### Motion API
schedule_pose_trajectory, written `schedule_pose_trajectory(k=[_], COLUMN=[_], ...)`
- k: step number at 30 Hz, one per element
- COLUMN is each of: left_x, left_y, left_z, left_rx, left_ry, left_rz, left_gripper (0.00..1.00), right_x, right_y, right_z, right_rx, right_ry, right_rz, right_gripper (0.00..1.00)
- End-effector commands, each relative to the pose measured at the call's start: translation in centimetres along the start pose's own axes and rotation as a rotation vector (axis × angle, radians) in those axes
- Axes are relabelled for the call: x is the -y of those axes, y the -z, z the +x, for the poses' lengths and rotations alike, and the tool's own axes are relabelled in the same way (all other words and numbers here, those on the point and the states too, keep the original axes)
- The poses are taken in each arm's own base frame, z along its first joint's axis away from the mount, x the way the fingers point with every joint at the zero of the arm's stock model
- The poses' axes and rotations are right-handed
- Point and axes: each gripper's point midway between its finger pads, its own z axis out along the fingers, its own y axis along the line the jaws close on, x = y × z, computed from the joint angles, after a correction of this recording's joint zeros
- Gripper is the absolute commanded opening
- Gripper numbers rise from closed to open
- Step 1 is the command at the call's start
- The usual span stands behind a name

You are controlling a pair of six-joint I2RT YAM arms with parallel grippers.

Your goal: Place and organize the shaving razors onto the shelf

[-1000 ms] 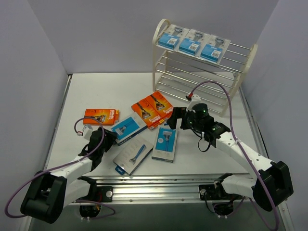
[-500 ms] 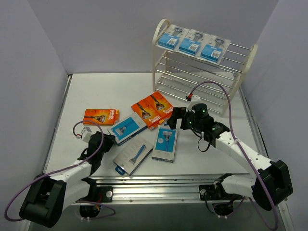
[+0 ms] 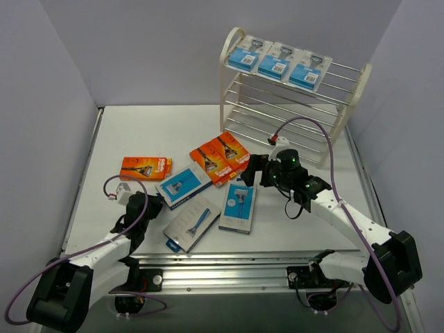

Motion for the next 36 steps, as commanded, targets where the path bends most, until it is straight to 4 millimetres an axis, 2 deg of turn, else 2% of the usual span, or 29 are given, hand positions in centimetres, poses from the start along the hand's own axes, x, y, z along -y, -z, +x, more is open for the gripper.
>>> schedule_pose_trajectory(k=[1,6,9,10,17,21,22,25,26,27,28,31,36], left_x=[-0.6,-0.7,-0.8,-0.8,-0.1,2.1,3.5,5.5,6.5,7.1,7.6,9.3,11.5], left_y=[0.2,0.3,0.4,0.4,0.8,1.4,1.8,2.6,2.9,3.2,3.4,4.0,4.6], left_z=[-0.3,-0.4,-0.3,-0.4,-0.8,-1.7,-2.2,-2.6,-3.0,-3.2,-3.3,-3.6,-3.3], left_rx=[0.012,0.015,0.014,0.014,0.017,0.016,0.022,0.008,0.013,0.007,0.007,-0.013,-0.060], left_ry=[-0.010,-0.011,-0.010,-0.009,-0.007,-0.002,0.002,0.011,0.015,0.015,0.011,0.015,0.015], left_rz=[-0.017,-0.022,-0.024,-0.026,-0.021,0.018,0.057,0.113,0.133,0.144,0.156,0.197,0.263], left_gripper=[0.17,0.15,0.10,0.05,0.02,0.02,0.02,0.02,0.02,0.02,0.02,0.02,0.02], right_x=[-0.5,-0.5,-0.5,-0.5,-0.6,-0.7,-0.8,-1.6,-2.2,-2.9,-3.9,-6.5,-9.0], right_y=[0.1,0.1,0.1,0.1,0.1,0.2,0.2,0.2,0.2,0.3,0.3,0.6,0.4], right_z=[-1.7,-1.7,-1.7,-1.8,-1.8,-1.8,-1.8,-1.5,-1.8,-1.1,-1.7,-1.1,-0.3], right_rx=[0.039,0.039,0.039,0.041,0.039,0.038,0.037,0.024,0.031,0.012,0.038,0.047,0.058], right_ry=[0.021,0.021,0.022,0.022,0.022,0.022,0.018,-0.006,-0.036,-0.061,-0.082,-0.211,-0.340], right_rz=[-0.001,0.003,0.003,0.002,-0.001,-0.005,-0.010,-0.049,-0.075,-0.122,-0.168,-0.309,-0.380], right_gripper=[0.99,0.99,0.99,0.99,0.99,0.99,0.99,0.99,0.99,0.99,0.99,0.99,1.00])
